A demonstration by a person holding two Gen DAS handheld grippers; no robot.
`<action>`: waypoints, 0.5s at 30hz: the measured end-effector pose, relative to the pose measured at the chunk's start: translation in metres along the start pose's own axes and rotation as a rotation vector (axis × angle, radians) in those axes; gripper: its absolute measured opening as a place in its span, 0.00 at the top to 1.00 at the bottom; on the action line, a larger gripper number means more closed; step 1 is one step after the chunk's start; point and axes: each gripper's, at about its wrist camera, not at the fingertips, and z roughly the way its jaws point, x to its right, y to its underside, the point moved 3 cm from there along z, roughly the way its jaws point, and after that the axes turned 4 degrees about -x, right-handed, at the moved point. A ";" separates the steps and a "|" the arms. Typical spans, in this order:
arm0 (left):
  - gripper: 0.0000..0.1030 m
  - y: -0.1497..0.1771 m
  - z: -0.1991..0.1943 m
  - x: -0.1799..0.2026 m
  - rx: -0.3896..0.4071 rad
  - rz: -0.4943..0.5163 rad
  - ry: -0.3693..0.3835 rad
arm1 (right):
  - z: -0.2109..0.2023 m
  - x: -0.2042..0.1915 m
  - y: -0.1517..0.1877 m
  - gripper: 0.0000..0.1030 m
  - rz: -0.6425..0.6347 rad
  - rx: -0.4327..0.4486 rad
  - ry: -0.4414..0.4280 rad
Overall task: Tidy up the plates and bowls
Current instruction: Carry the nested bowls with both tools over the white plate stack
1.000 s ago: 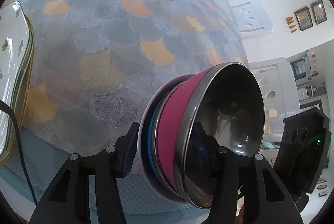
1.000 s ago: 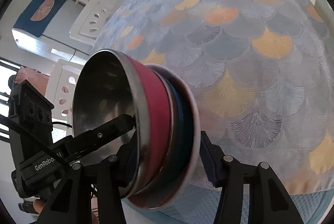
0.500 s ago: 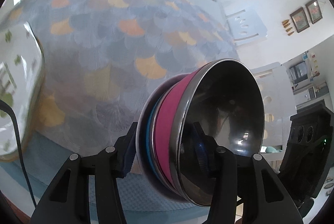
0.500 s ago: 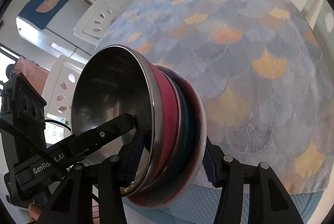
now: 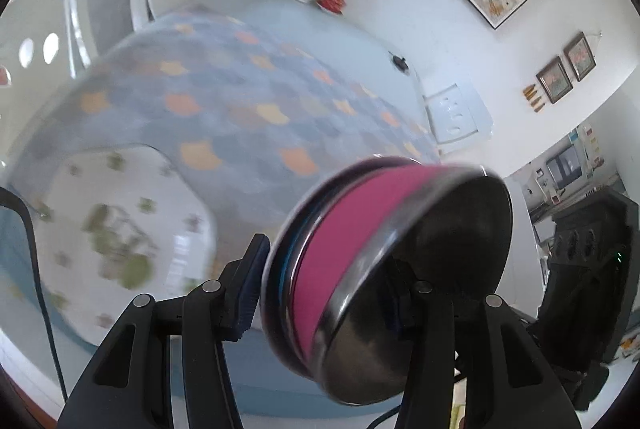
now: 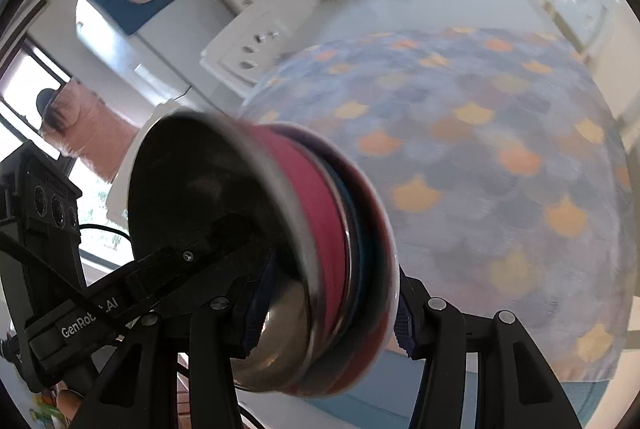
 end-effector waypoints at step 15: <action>0.55 -0.024 -0.030 -0.144 -0.115 -0.057 -0.066 | 0.121 -0.107 0.000 0.50 0.118 -0.171 -0.025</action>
